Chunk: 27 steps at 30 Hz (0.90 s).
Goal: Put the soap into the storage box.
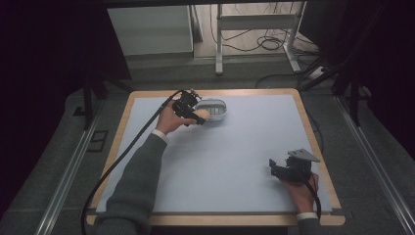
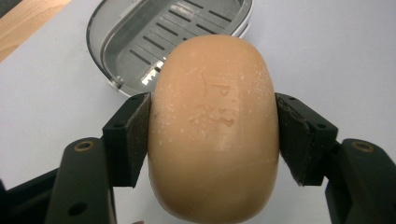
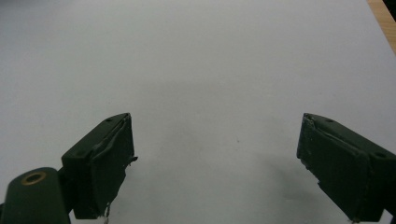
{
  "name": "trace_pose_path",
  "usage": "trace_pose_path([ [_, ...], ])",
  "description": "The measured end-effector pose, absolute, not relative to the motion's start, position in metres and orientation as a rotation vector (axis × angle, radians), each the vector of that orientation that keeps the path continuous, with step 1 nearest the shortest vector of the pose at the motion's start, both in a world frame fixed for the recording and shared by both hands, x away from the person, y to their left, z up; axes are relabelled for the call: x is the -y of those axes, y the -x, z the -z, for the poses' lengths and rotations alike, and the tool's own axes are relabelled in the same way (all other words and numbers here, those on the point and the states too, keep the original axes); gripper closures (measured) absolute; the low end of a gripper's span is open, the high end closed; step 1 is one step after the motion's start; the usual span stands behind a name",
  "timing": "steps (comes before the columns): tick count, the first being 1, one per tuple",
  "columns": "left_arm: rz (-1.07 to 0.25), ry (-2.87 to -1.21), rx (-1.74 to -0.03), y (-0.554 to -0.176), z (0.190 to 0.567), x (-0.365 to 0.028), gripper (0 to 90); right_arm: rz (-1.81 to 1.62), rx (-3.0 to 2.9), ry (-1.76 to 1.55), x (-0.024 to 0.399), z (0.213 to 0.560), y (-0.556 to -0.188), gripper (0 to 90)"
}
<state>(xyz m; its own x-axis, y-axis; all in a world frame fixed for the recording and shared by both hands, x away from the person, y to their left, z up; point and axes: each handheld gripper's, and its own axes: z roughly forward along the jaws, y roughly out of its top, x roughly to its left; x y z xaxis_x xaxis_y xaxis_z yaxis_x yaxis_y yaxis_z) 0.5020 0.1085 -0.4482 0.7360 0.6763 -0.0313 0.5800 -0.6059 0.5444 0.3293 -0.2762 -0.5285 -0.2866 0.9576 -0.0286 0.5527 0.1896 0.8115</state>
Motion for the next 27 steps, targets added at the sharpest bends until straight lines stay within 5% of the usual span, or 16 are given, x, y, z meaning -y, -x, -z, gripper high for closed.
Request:
trace_pose_path([
  [27, -0.222, -2.414, -0.926, -0.530, 0.445, -0.091, 32.9, -0.965, -1.916, -1.416, 0.277, 0.528, -0.329, 11.2],
])
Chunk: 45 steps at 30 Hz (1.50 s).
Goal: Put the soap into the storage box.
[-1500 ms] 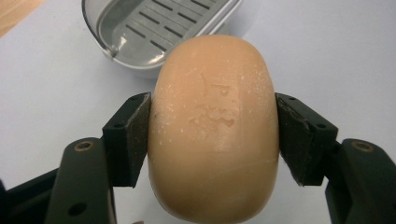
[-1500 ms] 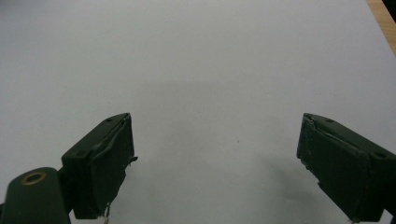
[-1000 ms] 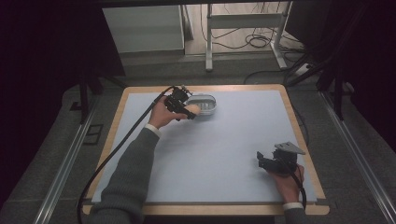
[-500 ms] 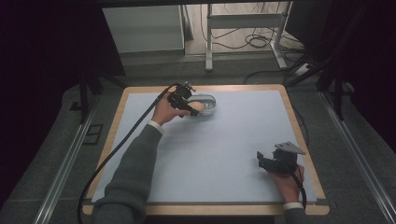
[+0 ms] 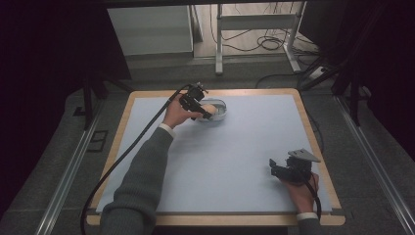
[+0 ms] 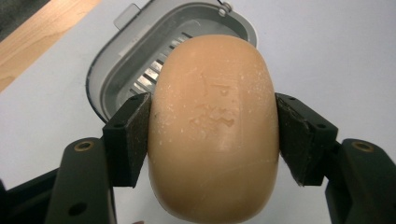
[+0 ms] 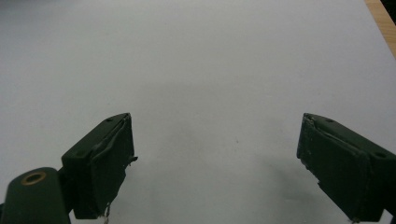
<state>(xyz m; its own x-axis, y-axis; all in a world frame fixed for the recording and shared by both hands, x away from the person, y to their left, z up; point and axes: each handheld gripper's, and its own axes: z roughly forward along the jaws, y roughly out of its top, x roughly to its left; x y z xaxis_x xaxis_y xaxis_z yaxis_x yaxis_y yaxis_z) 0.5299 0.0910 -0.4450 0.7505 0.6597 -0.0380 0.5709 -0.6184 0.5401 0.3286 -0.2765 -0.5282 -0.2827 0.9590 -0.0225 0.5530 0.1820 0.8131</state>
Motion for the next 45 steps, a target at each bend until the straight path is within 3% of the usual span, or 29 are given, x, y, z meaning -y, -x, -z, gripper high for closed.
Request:
trace_pose_path([
  [24, -0.193, -2.464, -0.927, -0.563, 0.463, -0.070, 32.4, -0.963, -1.915, -1.419, 0.276, 0.528, -0.329, 11.2],
  [34, -0.240, -2.451, -0.893, -0.543, 0.448, -0.069, 20.5, -0.959, -1.913, -1.414, 0.276, 0.528, -0.328, 11.2],
  [45, -0.304, -2.415, -0.873, -0.505, 0.438, -0.085, 19.7, -0.958, -1.914, -1.407, 0.276, 0.528, -0.328, 11.2],
])
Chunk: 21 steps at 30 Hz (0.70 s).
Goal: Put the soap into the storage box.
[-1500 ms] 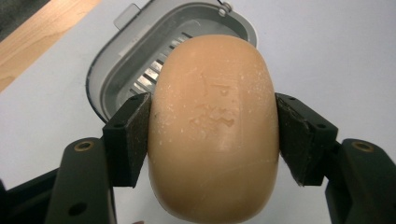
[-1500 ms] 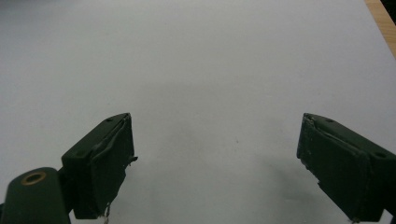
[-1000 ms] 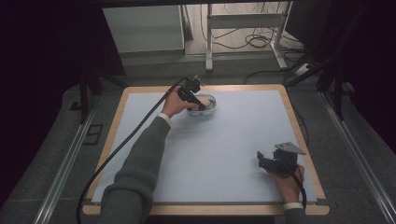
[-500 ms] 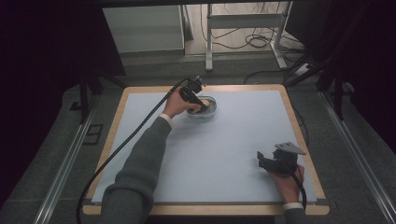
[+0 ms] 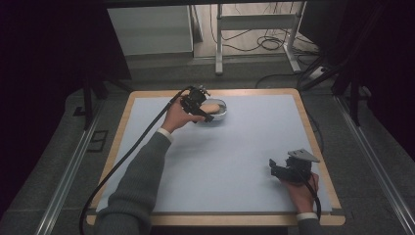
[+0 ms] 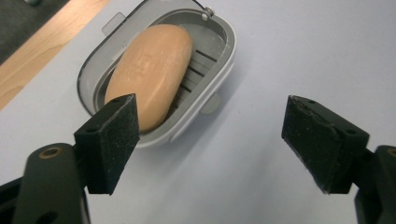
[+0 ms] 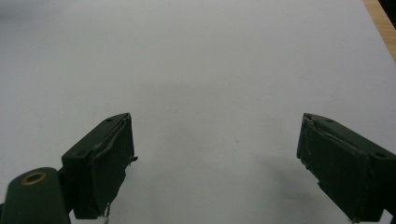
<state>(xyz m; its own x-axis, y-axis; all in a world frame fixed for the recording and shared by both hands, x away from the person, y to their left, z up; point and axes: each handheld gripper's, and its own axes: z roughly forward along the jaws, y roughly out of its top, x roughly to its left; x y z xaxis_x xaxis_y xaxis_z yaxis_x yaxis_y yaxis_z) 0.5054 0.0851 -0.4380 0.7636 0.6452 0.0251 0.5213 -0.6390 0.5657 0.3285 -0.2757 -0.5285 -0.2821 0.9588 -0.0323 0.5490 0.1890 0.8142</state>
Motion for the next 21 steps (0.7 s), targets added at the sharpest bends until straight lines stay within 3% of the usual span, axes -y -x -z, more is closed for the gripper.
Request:
trace_pose_path([
  [11, -0.383, -2.326, -0.852, -0.439, 0.445, -0.114, 17.4, -0.952, -1.917, -1.404, 0.275, 0.528, -0.328, 11.2],
  [21, -0.401, -2.234, -0.877, -0.378, 0.476, -0.154, 16.8, -0.955, -1.909, -1.402, 0.275, 0.528, -0.328, 11.2],
])
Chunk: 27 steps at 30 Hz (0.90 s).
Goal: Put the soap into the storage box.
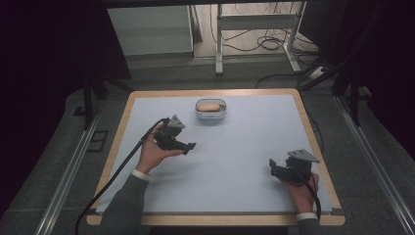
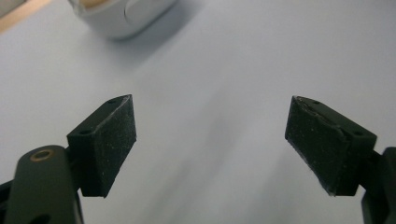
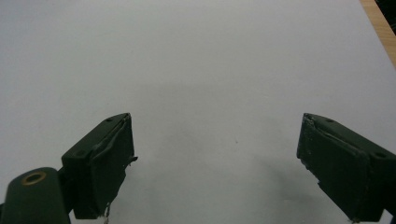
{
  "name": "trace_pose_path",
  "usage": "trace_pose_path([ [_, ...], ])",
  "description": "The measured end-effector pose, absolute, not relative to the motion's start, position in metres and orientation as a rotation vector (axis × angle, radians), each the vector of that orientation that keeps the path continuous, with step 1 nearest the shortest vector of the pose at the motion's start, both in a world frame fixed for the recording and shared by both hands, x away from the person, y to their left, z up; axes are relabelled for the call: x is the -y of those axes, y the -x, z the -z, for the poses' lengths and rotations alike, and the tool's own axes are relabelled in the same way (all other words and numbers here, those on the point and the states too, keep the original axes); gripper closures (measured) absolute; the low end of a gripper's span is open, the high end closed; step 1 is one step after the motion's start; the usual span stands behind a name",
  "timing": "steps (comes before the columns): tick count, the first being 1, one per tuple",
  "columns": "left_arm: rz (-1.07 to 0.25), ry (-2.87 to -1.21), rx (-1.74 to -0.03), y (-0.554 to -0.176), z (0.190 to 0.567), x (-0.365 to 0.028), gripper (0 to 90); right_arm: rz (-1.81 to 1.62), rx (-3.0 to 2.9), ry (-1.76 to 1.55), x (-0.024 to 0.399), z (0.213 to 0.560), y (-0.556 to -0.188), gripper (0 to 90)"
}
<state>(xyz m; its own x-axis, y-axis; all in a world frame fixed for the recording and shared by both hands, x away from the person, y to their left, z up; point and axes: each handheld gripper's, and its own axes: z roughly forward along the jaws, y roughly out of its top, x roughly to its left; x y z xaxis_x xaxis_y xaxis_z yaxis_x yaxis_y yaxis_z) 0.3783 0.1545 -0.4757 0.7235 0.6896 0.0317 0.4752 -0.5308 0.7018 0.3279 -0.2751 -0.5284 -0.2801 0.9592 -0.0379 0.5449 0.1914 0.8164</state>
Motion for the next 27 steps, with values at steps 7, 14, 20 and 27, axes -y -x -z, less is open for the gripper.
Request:
trace_pose_path([
  [7, -0.377, -2.124, -0.962, -0.341, 0.496, -0.193, 16.9, -0.967, -1.912, -1.395, 0.275, 0.528, -0.328, 11.2],
  [14, -0.368, -2.081, -1.040, -0.320, 0.508, -0.217, 17.0, -0.983, -1.924, -1.388, 0.276, 0.528, -0.328, 11.1],
  [20, -0.386, -2.080, -1.056, -0.317, 0.508, -0.223, 16.8, -0.989, -1.939, -1.385, 0.276, 0.528, -0.328, 10.5],
  [27, -0.363, -2.081, -1.076, -0.317, 0.511, -0.223, 16.3, -0.999, -1.946, -1.384, 0.277, 0.528, -0.328, 10.3],
])
